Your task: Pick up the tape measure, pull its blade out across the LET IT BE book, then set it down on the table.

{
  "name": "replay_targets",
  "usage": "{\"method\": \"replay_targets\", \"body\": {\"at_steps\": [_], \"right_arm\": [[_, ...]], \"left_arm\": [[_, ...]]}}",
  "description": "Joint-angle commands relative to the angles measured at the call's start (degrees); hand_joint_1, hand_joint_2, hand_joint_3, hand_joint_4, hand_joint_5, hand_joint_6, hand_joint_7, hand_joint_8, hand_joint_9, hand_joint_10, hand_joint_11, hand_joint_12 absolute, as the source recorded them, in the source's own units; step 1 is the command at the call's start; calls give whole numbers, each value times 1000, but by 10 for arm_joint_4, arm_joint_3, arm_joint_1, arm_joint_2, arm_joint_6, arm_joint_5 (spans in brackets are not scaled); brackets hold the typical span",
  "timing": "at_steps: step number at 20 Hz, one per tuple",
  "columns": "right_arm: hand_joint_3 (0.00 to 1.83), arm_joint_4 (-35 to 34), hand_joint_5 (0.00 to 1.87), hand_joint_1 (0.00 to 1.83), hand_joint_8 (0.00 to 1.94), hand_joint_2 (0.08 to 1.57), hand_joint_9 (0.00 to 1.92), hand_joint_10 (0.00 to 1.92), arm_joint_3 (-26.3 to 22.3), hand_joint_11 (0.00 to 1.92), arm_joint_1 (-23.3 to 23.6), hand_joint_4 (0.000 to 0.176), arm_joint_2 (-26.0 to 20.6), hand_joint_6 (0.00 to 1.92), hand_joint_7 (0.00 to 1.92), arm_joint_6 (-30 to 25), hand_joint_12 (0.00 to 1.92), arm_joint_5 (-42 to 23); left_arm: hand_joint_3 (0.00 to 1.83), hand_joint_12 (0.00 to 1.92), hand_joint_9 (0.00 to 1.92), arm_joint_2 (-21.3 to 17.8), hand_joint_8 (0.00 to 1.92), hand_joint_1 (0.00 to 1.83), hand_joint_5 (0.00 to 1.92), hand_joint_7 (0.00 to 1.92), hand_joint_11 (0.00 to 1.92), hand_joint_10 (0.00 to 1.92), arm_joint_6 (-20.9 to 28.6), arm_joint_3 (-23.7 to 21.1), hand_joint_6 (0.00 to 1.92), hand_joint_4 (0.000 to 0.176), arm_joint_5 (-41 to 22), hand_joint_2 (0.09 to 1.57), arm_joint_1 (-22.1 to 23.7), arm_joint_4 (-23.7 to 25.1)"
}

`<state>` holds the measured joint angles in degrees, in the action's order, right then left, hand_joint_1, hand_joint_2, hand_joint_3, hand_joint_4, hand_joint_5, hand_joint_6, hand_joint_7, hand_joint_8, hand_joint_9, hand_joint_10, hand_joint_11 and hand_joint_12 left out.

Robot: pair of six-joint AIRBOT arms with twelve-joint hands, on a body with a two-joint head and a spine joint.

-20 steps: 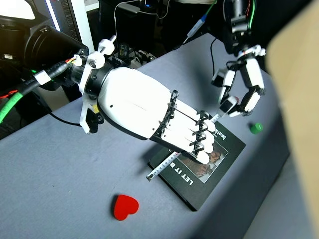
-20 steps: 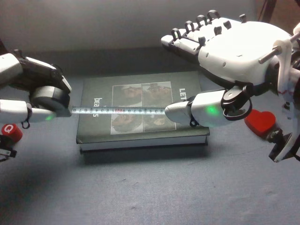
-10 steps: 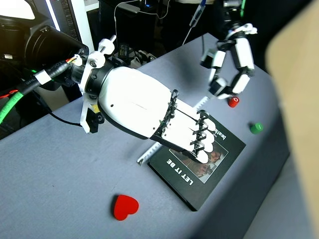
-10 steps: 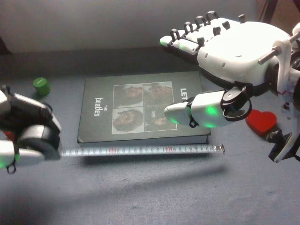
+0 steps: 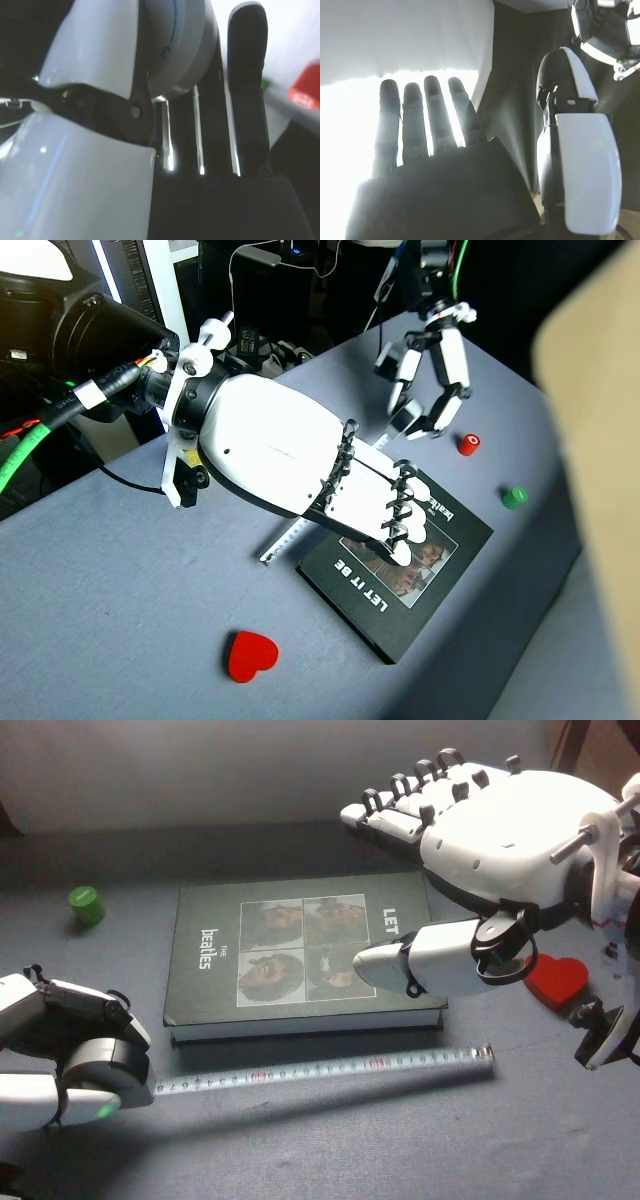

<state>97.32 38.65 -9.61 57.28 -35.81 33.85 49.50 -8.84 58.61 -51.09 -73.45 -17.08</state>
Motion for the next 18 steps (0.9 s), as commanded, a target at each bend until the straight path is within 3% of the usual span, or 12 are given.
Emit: {"method": "replay_targets", "body": {"at_steps": [1,5,7,8,9,10,11,12,13,14,16,18], "right_arm": [[0,35,10,220,1,1097,15,0,-3,0,3,14,-3,0,34,-2,300,11],[2,35,5,221,0,1104,6,2,-3,0,3,14,-3,1,30,-2,232,11],[0,35,19,233,2,1104,6,1,-4,0,2,12,-3,3,37,-2,241,11],[0,36,20,239,1,1102,6,1,-4,0,2,12,-3,2,38,-2,257,10],[0,36,20,237,0,1102,7,1,-4,0,1,11,-3,1,37,-2,275,10],[0,37,20,239,1,1102,9,1,-4,0,1,11,-3,1,40,-2,305,9],[0,38,20,239,1,1101,10,1,-5,0,0,11,-3,1,40,-2,311,8],[0,38,19,239,1,1101,10,1,-5,0,0,11,-3,0,40,-2,311,8],[0,38,19,239,1,1101,10,1,-5,0,0,11,-3,0,40,-2,310,8],[0,38,14,241,0,1101,9,0,-5,0,0,12,-3,2,39,-2,275,8],[0,38,11,243,2,1102,4,0,-5,0,0,11,-3,1,36,-2,249,7],[0,38,27,263,2,1093,13,1,-5,0,0,8,-3,2,53,-2,342,6]], "left_arm": [[0,1187,929,3,912,1379,958,1025,904,1293,7,6,811,0,-71,1104,5,-10],[1,1195,883,13,916,1377,950,1029,891,1324,7,16,846,0,-71,1110,3,-8],[1,1213,838,16,1014,1365,824,957,810,1381,7,19,1038,0,-71,1148,4,-1],[3,1188,822,17,1087,1242,830,972,797,996,7,19,1094,0,-71,1150,5,0],[0,1143,863,17,1073,1209,837,975,765,730,7,19,1121,0,-71,1152,5,0],[0,1097,878,18,594,1080,888,937,707,563,7,18,1106,11,-71,1152,5,0],[1,1056,916,19,306,1022,896,1000,677,422,7,19,1106,84,-70,1149,5,0],[0,1021,909,20,175,900,849,1007,619,328,7,20,548,0,-70,1102,4,0],[0,995,895,21,85,804,894,995,553,236,7,20,244,0,-70,1097,3,0],[0,957,851,24,29,696,882,950,460,144,7,22,91,0,-70,1096,2,-1],[0,905,760,26,0,571,817,866,339,74,7,25,20,0,-70,1083,-1,0],[0,866,688,27,0,503,729,775,255,32,7,27,0,0,-72,1068,-4,1]]}}
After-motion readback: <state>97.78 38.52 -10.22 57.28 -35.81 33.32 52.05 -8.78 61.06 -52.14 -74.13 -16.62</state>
